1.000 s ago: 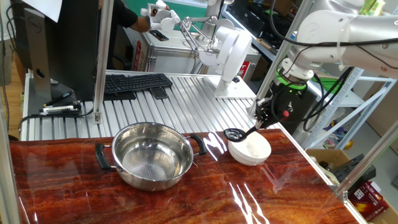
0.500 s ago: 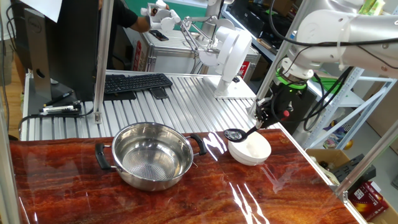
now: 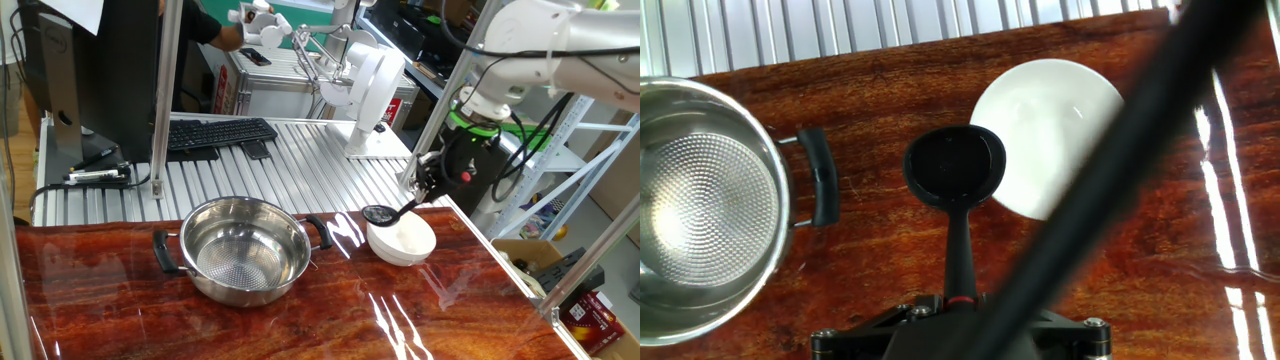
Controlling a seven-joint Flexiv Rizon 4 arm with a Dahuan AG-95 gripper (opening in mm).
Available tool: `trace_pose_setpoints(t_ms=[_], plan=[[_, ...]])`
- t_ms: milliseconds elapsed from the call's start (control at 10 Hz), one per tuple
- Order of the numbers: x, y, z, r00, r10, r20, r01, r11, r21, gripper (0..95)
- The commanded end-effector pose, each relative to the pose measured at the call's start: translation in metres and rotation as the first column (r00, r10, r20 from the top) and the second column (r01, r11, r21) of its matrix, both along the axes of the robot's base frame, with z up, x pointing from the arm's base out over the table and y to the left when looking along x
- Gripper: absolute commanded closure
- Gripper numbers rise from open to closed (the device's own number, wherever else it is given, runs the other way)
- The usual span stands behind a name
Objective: Scoop water with a large spoon from one bowl to another
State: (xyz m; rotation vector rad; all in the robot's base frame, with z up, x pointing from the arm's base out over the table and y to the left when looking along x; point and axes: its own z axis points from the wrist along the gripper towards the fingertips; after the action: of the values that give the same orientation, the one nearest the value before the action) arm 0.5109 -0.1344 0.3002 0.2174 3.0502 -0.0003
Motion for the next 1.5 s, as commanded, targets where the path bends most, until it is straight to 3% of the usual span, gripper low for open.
trace_pose_setpoints(t_ms=[100, 1000, 1500], plan=[[0.001, 0.0, 0.0, 1.0, -0.002, 0.001, 0.002, 1.0, 0.005, 95.0], [0.005, -0.034, -0.002, 0.999, 0.039, -0.004, -0.039, 0.999, 0.032, 95.0], [0.006, -0.042, -0.005, 0.999, 0.036, -0.015, -0.035, 0.998, 0.059, 95.0]])
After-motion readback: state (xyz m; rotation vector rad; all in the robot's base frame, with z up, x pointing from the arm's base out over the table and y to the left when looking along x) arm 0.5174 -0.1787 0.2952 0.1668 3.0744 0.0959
